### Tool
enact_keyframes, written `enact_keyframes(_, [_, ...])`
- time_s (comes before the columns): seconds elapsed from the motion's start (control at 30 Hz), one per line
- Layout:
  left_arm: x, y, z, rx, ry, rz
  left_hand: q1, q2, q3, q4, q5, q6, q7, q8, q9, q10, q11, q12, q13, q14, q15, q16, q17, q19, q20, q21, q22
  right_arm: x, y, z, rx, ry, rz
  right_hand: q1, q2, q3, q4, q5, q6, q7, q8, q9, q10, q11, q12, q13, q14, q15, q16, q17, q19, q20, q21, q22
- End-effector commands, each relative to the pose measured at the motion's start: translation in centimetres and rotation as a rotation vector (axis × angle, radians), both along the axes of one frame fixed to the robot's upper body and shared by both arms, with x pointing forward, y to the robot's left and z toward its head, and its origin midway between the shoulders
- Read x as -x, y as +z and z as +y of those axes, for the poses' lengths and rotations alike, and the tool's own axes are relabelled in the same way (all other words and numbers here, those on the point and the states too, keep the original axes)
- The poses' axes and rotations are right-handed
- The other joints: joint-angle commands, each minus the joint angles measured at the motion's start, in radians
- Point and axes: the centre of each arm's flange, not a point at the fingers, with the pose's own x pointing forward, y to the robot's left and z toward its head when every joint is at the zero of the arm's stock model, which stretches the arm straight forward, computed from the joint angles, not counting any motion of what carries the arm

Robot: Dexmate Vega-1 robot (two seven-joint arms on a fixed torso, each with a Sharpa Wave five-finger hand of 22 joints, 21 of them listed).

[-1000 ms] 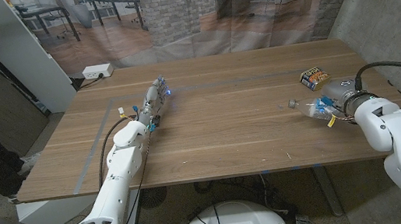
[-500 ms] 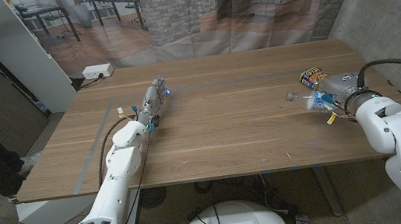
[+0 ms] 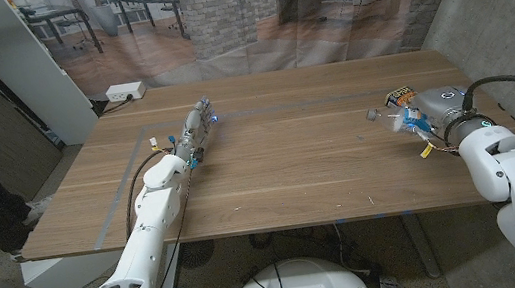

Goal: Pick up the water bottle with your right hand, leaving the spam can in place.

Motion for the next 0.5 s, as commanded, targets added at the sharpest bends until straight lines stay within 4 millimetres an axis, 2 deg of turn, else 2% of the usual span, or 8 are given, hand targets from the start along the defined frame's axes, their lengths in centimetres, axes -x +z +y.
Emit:
enact_keyframes(0.03, [-0.12,0.3,0.34,-0.003,-0.001,-0.004,0.009,0.0,-0.003,-0.004,0.0,-0.19,-0.001,0.002,0.006,-0.183,-0.002,-0.001,0.005,-0.197,0.0,0.0,0.005,-0.086,0.008,-0.001,0.005,0.52,0.48,0.1,0.003,0.005,-0.075,0.114,0.116,0.027,0.029,0.006,0.097,-0.083,0.008,0.003,0.036,-0.022,0.007,0.019,0.009,-0.15,-0.007,0.006,-0.002,-0.017,0.008,-0.003])
enact_keyframes(0.5, [-0.57,0.95,0.72,-0.018,-0.017,-0.006,0.009,0.001,-0.004,-0.004,0.0,-0.191,-0.002,0.002,0.006,-0.183,-0.001,-0.001,0.005,-0.197,0.0,0.0,0.005,-0.086,0.009,-0.003,0.005,0.8,1.14,0.35,0.0,-0.009,-0.155,0.112,0.117,0.03,0.033,0.004,0.1,-0.08,0.012,0.003,0.036,-0.018,0.009,0.017,0.016,-0.15,-0.015,0.017,-0.004,-0.02,0.015,-0.011])
